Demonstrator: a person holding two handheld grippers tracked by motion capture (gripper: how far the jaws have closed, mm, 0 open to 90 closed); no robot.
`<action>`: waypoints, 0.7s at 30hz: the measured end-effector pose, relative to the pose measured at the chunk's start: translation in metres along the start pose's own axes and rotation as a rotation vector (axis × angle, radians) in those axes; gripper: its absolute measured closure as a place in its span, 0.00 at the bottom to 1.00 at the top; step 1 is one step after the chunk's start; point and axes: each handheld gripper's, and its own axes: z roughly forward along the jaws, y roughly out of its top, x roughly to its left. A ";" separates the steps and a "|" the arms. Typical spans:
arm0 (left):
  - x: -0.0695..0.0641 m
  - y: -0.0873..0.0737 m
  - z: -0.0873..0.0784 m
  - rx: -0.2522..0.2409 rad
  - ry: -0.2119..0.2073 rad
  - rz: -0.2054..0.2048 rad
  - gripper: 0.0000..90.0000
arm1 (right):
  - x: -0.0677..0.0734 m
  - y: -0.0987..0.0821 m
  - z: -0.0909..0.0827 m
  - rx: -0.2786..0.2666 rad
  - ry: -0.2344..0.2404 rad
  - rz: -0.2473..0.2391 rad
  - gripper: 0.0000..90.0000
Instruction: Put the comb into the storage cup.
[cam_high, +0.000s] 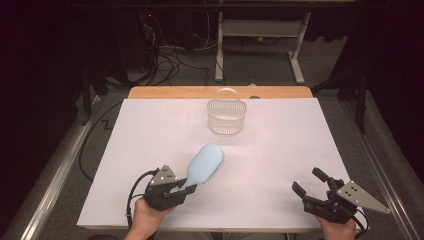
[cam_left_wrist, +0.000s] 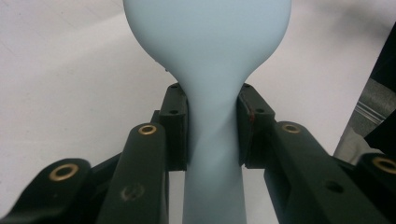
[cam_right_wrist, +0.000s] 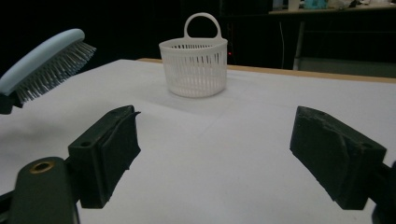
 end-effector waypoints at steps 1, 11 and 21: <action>0.000 0.000 0.001 -0.001 -0.001 0.000 0.75 | 0.001 0.000 0.001 -0.006 0.001 -0.007 0.18; 0.001 0.002 0.001 -0.011 0.000 0.002 0.75 | 0.011 0.002 0.014 0.026 0.044 -0.026 0.18; 0.001 0.005 0.003 -0.014 0.001 0.020 0.75 | 0.026 0.002 0.025 0.057 0.065 -0.052 0.18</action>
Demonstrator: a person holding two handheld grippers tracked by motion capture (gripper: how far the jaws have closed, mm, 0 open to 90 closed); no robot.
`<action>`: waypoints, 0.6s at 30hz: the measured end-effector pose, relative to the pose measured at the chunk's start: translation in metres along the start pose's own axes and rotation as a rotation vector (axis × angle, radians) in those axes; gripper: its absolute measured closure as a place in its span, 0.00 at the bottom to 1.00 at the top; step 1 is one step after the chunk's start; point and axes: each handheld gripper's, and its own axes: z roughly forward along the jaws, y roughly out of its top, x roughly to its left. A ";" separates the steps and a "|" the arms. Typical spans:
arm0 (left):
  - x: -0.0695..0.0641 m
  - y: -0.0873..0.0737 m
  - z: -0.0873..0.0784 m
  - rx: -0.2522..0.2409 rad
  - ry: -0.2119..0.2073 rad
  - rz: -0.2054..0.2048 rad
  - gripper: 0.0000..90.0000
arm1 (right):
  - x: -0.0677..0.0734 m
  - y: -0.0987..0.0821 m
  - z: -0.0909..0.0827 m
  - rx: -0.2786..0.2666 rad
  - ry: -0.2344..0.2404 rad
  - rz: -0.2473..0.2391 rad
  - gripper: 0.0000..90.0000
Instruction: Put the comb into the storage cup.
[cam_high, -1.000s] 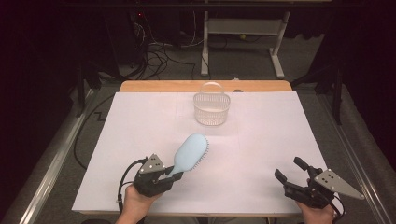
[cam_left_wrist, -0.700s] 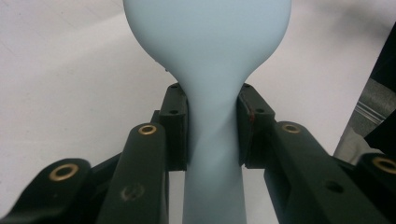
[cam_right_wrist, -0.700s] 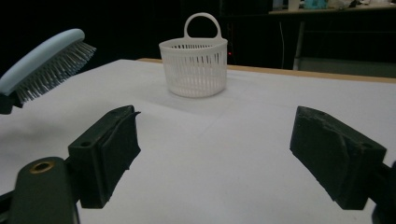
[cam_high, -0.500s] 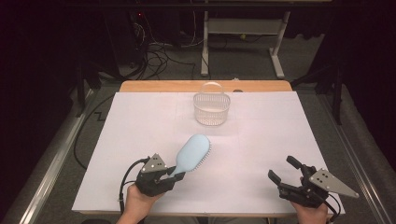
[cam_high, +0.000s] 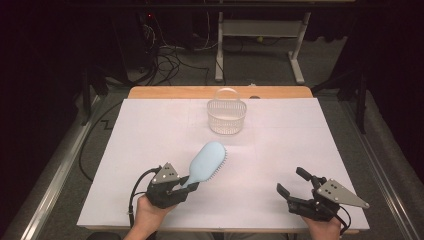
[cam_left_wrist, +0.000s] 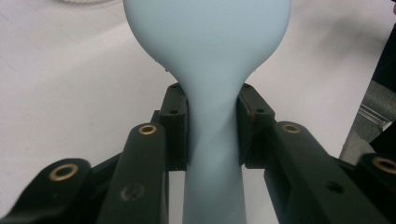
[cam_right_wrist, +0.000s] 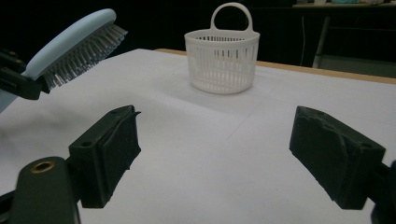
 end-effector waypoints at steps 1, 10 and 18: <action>0.000 0.000 0.000 -0.001 -0.001 -0.001 0.75 | 0.000 0.000 0.000 0.000 0.000 0.000 0.18; -0.004 0.003 0.003 0.000 -0.006 0.019 0.75 | 0.021 0.005 0.018 0.017 0.061 -0.020 0.18; -0.009 0.005 0.007 0.000 -0.015 0.030 0.75 | 0.033 0.008 0.029 0.037 0.096 -0.039 0.19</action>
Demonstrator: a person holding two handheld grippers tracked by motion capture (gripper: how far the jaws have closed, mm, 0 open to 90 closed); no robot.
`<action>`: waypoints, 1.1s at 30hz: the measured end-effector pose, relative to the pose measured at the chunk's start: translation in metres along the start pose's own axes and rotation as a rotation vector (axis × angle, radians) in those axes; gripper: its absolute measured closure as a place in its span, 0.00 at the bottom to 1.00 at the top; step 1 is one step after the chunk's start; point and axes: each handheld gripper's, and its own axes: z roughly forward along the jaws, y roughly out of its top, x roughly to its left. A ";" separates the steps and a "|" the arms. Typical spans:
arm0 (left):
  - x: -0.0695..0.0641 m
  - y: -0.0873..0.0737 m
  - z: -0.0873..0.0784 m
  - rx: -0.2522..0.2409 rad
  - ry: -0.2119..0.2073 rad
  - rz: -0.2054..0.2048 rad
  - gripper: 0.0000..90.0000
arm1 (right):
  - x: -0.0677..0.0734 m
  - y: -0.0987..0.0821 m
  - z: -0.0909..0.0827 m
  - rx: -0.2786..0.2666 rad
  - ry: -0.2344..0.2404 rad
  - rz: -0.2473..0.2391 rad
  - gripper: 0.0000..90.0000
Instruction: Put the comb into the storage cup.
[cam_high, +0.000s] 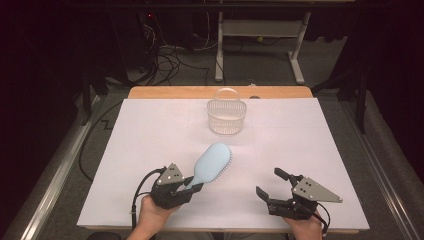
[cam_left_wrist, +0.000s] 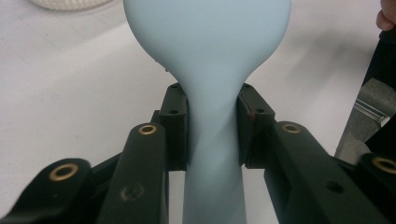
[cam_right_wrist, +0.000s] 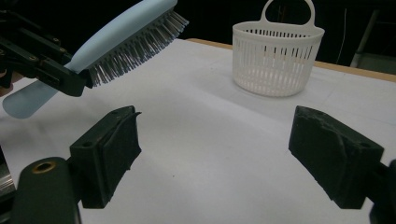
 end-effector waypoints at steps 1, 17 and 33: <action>0.000 0.000 0.000 0.001 -0.001 0.003 0.75 | 0.001 0.001 0.001 0.002 0.003 -0.001 0.19; -0.006 0.007 0.005 -0.006 -0.012 0.025 0.75 | 0.010 0.008 0.017 0.017 0.047 0.006 0.19; -0.014 0.014 0.015 0.005 -0.021 0.066 0.75 | 0.015 0.015 0.032 0.044 0.104 0.031 0.20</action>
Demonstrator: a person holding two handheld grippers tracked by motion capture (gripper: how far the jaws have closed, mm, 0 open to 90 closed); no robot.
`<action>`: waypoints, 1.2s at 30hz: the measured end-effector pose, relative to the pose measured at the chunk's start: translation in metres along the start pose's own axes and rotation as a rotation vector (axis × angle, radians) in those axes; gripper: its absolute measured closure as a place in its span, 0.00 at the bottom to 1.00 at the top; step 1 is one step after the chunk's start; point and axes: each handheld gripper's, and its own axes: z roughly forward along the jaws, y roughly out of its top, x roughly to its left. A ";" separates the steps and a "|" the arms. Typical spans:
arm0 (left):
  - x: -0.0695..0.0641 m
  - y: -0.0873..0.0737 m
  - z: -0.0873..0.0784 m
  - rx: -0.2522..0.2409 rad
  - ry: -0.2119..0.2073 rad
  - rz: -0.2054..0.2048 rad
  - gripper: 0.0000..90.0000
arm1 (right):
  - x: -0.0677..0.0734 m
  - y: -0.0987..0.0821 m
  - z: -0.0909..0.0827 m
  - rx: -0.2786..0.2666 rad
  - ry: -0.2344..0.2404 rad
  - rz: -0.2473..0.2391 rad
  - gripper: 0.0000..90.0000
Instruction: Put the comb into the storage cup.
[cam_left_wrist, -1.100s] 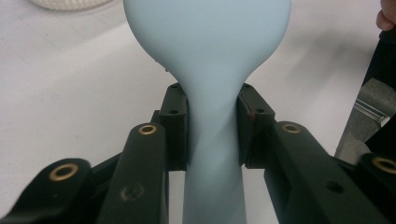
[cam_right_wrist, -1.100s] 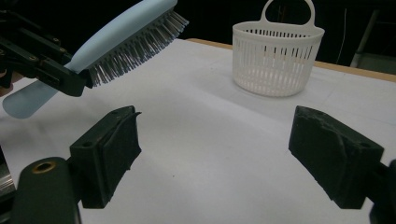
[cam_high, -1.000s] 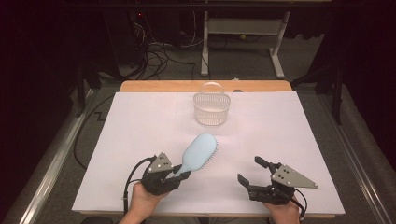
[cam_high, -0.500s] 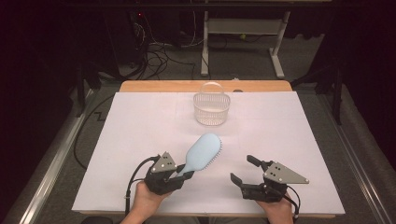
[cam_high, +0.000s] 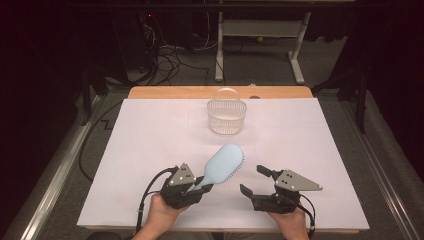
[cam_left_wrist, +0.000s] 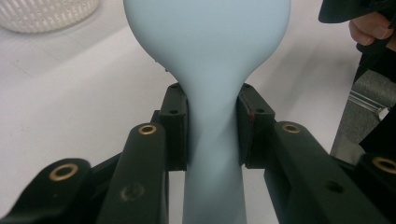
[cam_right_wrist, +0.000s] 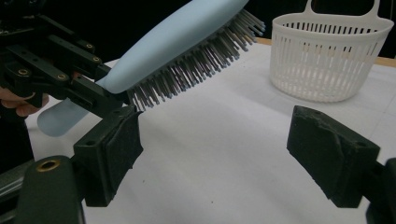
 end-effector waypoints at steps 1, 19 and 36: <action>-0.001 0.000 0.001 0.000 0.002 0.002 0.75 | 0.000 0.000 0.001 0.003 0.005 0.004 0.20; -0.008 0.004 0.010 0.014 0.001 0.037 0.75 | 0.005 0.009 0.015 0.039 0.067 0.044 0.23; -0.012 0.005 0.016 0.028 0.002 0.052 0.75 | 0.003 0.013 0.026 0.054 0.106 0.093 0.21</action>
